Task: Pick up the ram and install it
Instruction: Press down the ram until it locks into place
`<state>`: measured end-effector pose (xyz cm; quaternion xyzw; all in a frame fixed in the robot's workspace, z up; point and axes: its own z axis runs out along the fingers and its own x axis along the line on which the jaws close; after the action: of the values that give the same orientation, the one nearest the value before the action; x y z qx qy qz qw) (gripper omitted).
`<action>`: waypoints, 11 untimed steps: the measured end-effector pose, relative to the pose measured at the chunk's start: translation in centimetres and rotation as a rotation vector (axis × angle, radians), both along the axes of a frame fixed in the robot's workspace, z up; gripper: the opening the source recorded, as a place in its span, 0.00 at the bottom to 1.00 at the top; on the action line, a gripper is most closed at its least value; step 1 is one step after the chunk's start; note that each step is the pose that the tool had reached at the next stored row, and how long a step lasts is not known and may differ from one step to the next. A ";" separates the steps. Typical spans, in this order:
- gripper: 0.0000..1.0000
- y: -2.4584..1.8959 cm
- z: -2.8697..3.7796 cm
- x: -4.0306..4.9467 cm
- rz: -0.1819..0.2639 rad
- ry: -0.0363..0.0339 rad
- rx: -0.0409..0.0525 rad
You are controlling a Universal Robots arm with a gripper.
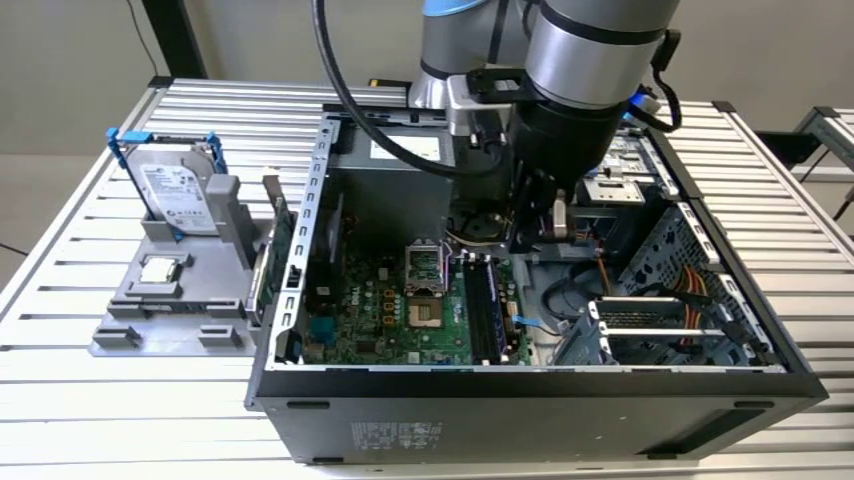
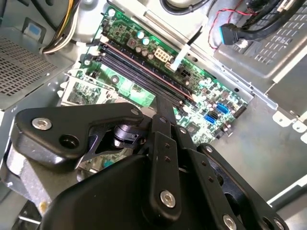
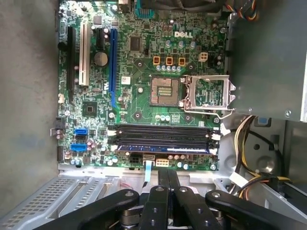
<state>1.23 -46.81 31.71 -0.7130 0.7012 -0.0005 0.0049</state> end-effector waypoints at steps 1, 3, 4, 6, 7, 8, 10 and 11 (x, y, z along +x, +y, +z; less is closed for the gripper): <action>0.00 0.00 0.13 0.00 0.000 0.0000 -0.0003; 0.00 0.00 0.31 0.00 0.000 0.0000 -0.0006; 0.00 0.00 0.39 0.00 0.000 0.0000 -0.0006; 0.00 0.00 0.39 0.00 0.000 0.0001 -0.0010; 0.00 0.00 0.39 0.00 0.000 0.0002 -0.0015; 0.00 0.00 0.40 0.00 0.000 0.0003 -0.0022; 0.00 0.00 0.40 0.00 0.000 0.0005 -0.0031; 0.00 0.00 0.40 0.00 0.000 0.0006 -0.0036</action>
<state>1.23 -46.82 32.11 -0.7130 0.7012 -0.0015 0.0034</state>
